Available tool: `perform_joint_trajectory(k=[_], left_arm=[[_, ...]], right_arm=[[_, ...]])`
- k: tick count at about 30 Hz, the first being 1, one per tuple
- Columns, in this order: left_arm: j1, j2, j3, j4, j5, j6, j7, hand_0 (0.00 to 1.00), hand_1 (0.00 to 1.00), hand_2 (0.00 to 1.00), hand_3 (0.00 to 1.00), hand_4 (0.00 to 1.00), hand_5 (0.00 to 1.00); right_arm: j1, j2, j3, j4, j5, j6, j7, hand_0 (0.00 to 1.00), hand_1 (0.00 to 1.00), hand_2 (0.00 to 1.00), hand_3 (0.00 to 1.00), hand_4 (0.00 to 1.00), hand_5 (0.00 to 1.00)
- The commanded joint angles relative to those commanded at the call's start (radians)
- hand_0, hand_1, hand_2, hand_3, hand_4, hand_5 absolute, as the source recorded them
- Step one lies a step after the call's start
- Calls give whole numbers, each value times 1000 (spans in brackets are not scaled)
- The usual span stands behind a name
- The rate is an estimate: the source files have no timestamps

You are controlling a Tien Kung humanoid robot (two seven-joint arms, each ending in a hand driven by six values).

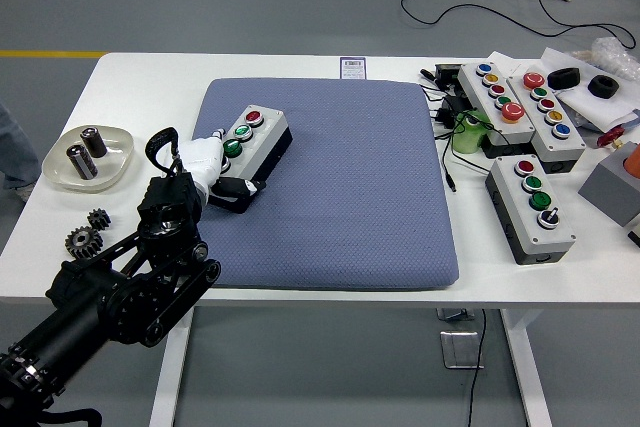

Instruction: Pick up the button,place it on the desk,press the button,press the button

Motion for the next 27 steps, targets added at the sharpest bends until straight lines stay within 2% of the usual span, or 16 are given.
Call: perform_joint_trajectory(k=[2, 3, 8, 16, 20, 21, 22, 27], left_arm=[[0, 0, 1, 2, 0, 17, 0, 2, 129, 183, 509, 658, 309], [0, 1, 1, 3, 0, 25, 0, 2, 130, 177, 479, 650, 270], [2, 5, 5, 11, 0, 65, 0, 2, 130, 177, 479, 650, 270], [4, 12, 9, 27, 0, 87, 0, 2, 115, 154, 439, 670, 256], [2, 14, 8, 38, 0, 117, 0, 2, 115, 154, 439, 670, 256], [1, 15, 7, 45, 0, 134, -13, 2, 115, 154, 439, 670, 256], [1, 16, 7, 48, 0, 142, -24, 2, 103, 132, 360, 736, 212], [-2, 28, 16, 63, 0, 201, -129, 2, 103, 132, 360, 736, 212]], right_arm=[[0, 0, -1, 0, 2, 0, 0, 671, 645, 687, 632, 307, 173], [0, 0, -1, 0, 2, 0, 0, 671, 645, 687, 632, 307, 173], [0, -1, -1, 0, 1, 0, 1, 671, 645, 687, 632, 307, 172], [0, -1, 1, 0, 0, 0, 1, 671, 645, 687, 632, 307, 172], [1, -1, 3, 0, -2, 0, 0, 671, 645, 687, 632, 307, 172], [1, -1, 2, 0, -1, 0, 0, 671, 645, 687, 632, 307, 172], [1, -1, 2, 0, -1, 0, 0, 671, 645, 687, 632, 307, 174], [2, 0, 1, 0, 0, 0, 0, 671, 645, 687, 632, 307, 174]])
